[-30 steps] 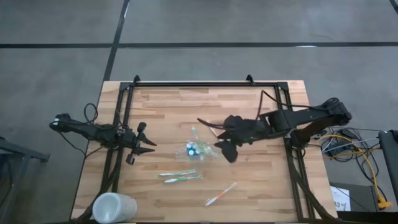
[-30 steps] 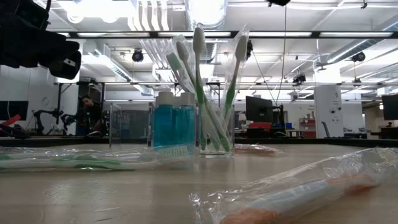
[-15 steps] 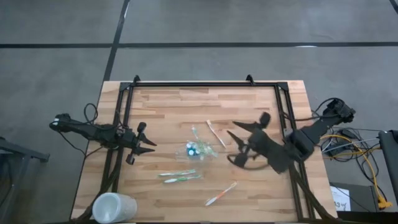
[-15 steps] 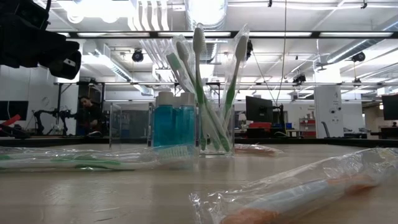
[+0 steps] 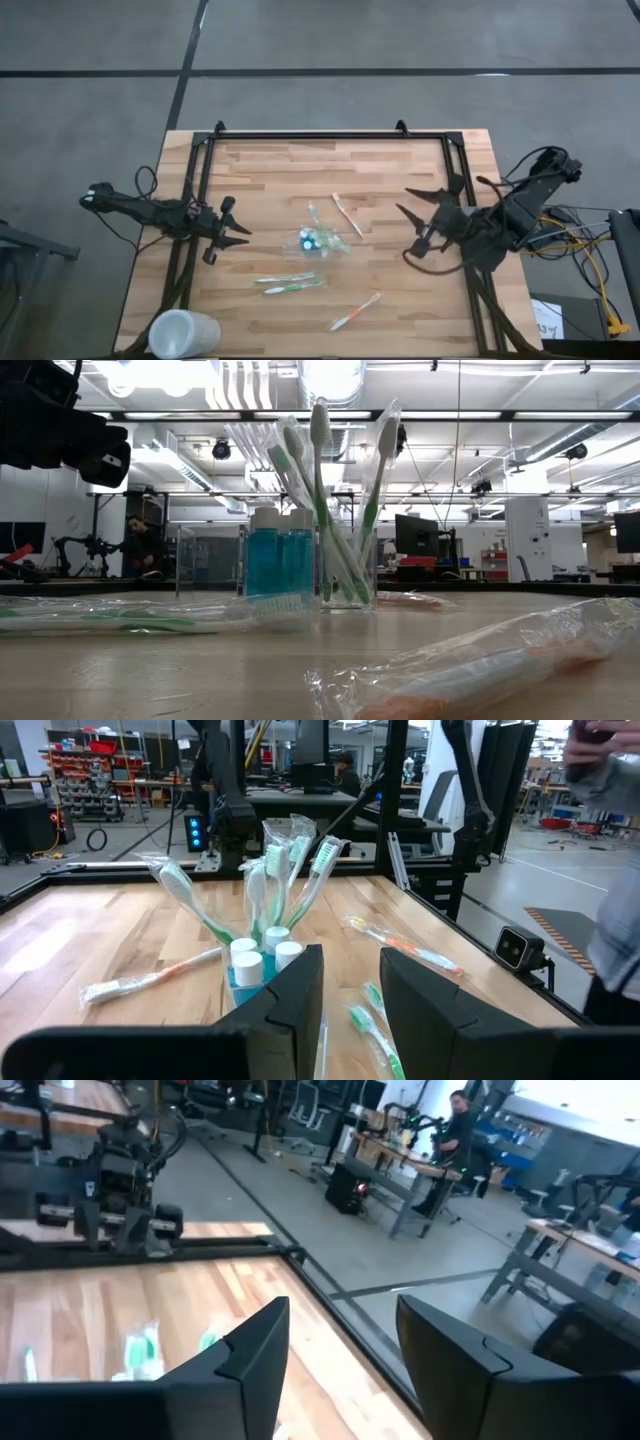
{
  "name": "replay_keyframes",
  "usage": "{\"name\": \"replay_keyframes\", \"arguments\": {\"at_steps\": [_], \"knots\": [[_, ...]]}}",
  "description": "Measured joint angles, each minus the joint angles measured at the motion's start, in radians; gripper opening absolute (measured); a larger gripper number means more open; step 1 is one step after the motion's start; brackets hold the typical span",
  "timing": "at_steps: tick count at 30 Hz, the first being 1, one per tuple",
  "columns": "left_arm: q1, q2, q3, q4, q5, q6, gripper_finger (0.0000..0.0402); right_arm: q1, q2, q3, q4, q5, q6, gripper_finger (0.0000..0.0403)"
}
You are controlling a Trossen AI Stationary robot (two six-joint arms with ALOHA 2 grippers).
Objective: Pick & Place toothbrushing station
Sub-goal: Adjust the transparent organizer on the table
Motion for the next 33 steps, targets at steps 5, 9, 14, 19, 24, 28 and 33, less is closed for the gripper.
{"name": "replay_keyframes", "arguments": {"at_steps": [5, 9, 14, 19, 24, 28, 33], "knots": [[0.0, 0.0, 0.0, 0.0, 0.0, 0.0, 0.0108, -0.02, -0.121, -0.155, 0.118, -0.077, -0.047, 0.0207], [0.0, 0.0, 0.0, 0.0, 0.0, 0.0, 0.0108, -0.036, -0.205, -0.293, 0.27, -0.126, -0.085, 0.0225], [0.0, 0.0, 0.0, 0.0, 0.0, 0.0, 0.0108, -0.039, -0.276, -0.434, 0.415, -0.151, -0.094, 0.024], [0.0, 0.0, 0.0, 0.0, 0.0, 0.0, 0.0108, -0.048, -0.278, -0.564, 0.501, -0.159, -0.083, 0.0244], [0.0, 0.0, 0.0, 0.0, 0.0, 0.0, 0.0108, -0.063, -0.238, -0.668, 0.624, -0.183, -0.029, 0.0244], [0.0, 0.0, 0.0, 0.0, 0.0, 0.0, 0.0108, -0.09, -0.21, -0.725, 0.712, -0.215, 0.028, 0.0244], [0.0, 0.0, 0.0, 0.0, 0.0, 0.0, 0.0108, -0.126, -0.179, -0.758, 0.737, -0.284, 0.089, 0.0244]]}}
